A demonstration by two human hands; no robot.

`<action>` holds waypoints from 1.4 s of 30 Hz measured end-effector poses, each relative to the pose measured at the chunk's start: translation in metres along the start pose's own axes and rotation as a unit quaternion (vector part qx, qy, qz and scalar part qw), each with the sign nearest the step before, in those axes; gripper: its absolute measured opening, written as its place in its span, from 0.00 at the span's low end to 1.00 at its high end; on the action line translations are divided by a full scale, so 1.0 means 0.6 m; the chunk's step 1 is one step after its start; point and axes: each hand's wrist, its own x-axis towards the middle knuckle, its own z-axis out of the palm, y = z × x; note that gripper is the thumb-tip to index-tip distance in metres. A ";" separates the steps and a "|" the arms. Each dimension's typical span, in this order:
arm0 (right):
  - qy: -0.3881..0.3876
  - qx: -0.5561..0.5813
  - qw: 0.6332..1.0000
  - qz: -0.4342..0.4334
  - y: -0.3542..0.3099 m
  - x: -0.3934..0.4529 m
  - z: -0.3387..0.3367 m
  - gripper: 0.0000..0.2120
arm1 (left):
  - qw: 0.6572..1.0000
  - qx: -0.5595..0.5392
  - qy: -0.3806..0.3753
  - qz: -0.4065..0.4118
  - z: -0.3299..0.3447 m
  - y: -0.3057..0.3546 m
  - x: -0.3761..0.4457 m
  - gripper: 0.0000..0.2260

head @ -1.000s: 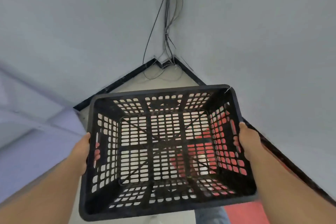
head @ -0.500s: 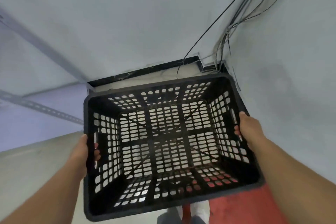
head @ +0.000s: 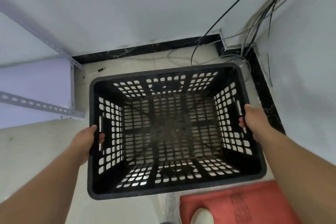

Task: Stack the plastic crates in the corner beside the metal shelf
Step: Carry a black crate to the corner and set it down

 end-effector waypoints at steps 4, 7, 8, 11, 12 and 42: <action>0.003 -0.010 1.000 -0.002 0.014 0.020 0.014 0.20 | 0.999 0.024 -0.007 0.024 0.010 -0.021 0.022 0.13; 0.008 -0.024 1.000 -0.008 0.016 0.016 0.014 0.19 | 0.999 0.032 -0.008 0.018 0.008 -0.023 0.021 0.13; 0.010 -0.031 0.999 -0.013 0.017 0.017 0.013 0.19 | 0.999 0.037 0.000 0.020 0.007 -0.026 0.023 0.13; 0.031 -0.062 0.997 -0.033 0.025 0.024 0.013 0.20 | 0.997 0.067 0.023 0.041 0.009 -0.035 0.032 0.16; 0.035 -0.082 0.995 -0.039 0.024 0.023 0.016 0.20 | 0.995 0.081 0.028 0.050 0.008 -0.037 0.033 0.17; -0.100 -0.241 0.965 0.003 0.016 -0.598 -0.194 0.22 | 0.984 0.158 -0.018 0.081 -0.192 -0.120 -0.553 0.27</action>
